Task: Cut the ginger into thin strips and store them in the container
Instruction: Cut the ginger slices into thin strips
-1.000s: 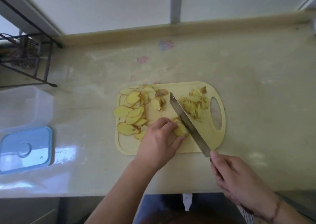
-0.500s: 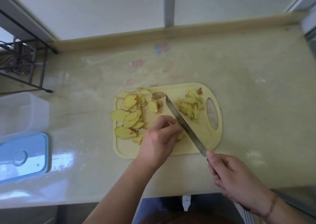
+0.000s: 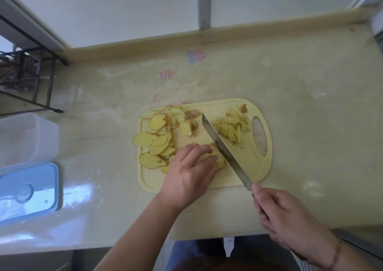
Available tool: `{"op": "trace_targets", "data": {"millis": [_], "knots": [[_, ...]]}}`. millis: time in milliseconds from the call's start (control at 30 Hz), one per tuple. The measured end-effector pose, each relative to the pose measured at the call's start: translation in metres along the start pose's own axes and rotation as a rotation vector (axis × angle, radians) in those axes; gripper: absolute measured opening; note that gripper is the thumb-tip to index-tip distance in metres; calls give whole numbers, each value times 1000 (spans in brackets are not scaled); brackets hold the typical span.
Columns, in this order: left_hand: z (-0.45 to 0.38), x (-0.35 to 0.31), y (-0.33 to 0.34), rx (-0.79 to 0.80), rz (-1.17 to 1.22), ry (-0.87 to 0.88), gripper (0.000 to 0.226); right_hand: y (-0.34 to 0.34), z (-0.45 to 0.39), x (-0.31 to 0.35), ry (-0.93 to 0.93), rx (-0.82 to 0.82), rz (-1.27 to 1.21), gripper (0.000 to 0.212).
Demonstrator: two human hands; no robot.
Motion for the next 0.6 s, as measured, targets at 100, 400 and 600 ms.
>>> {"op": "trace_targets", "data": {"millis": [100,400,600], "knots": [[-1,-1,0,-51,43,-44,16,-2,-2,-2,-3,-1,-5,59],[1,-2,16,66,31,-16,15,1,-5,-9,-33,-36,65,78],[-2,-1,17,102,12,-26,13,4,-6,-7,-75,-104,135,91]]}}
Point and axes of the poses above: each hand's wrist, its own z-axis away from the middle knuckle, its own y-axis out of the palm, x = y × z, the point moved 6 cm from there along -z, towards the middle knuckle, and after that the axes turned 1 degree about x, right-handed, at the moved point
